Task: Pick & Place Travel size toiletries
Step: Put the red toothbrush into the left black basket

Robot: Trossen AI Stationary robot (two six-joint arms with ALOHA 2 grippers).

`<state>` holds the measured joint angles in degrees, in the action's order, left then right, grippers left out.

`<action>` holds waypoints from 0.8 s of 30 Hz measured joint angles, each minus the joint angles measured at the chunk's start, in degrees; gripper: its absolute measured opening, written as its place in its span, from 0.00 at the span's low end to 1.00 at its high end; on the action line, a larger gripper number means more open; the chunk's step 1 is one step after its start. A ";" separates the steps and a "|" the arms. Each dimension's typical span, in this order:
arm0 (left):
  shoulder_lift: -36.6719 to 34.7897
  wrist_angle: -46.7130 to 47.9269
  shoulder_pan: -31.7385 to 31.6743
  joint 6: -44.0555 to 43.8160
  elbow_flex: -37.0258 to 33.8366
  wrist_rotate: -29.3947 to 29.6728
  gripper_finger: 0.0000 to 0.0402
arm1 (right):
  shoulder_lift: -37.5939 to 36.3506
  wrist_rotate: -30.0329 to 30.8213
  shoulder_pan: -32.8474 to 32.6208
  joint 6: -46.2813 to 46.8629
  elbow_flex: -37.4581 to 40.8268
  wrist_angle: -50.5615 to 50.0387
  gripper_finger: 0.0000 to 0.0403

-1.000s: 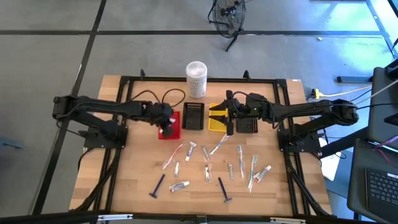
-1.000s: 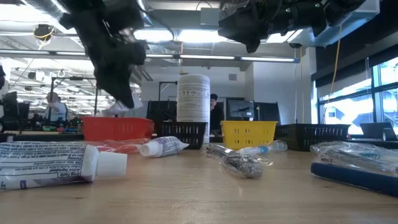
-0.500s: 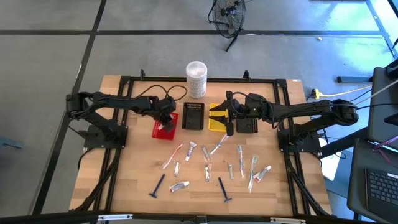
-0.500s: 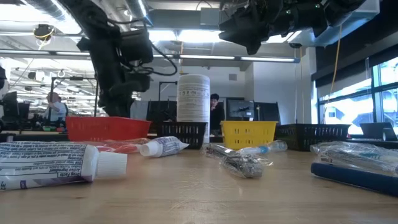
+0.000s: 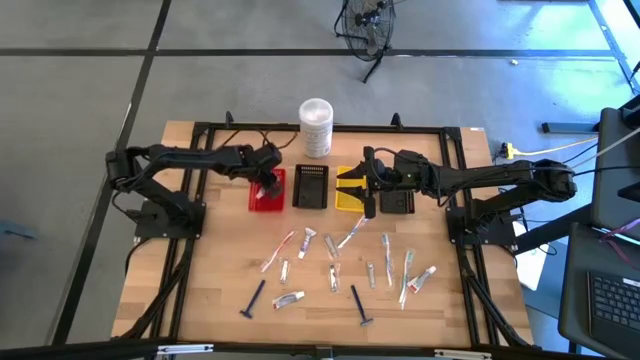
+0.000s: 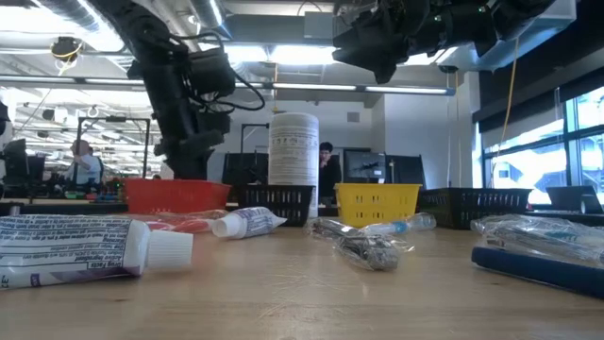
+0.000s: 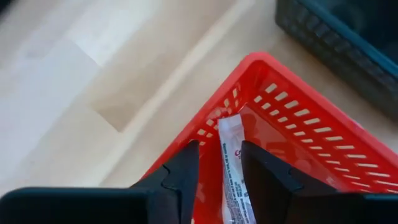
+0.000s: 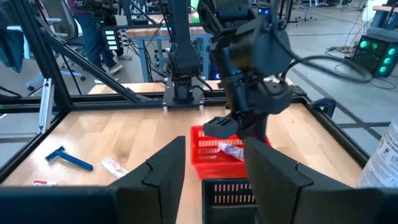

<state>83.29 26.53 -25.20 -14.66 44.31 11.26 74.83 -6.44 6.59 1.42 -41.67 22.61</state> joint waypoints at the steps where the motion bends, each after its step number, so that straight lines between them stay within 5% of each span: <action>1: 0.00 0.01 -0.22 0.92 0.29 0.18 0.29 | 0.00 -0.02 0.00 0.62 0.00 0.00 0.41; 14: -11.13 10.87 4.57 0.91 4.04 -3.60 0.29 | 0.00 -0.02 0.00 1.34 0.00 -0.96 0.41; 24: -24.57 11.10 17.09 -1.59 3.87 -3.44 0.29 | 0.00 -0.65 -2.30 0.71 0.00 -1.94 0.41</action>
<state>58.72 37.63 -8.11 -16.25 48.18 7.82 74.83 -7.10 4.29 2.13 -41.67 20.67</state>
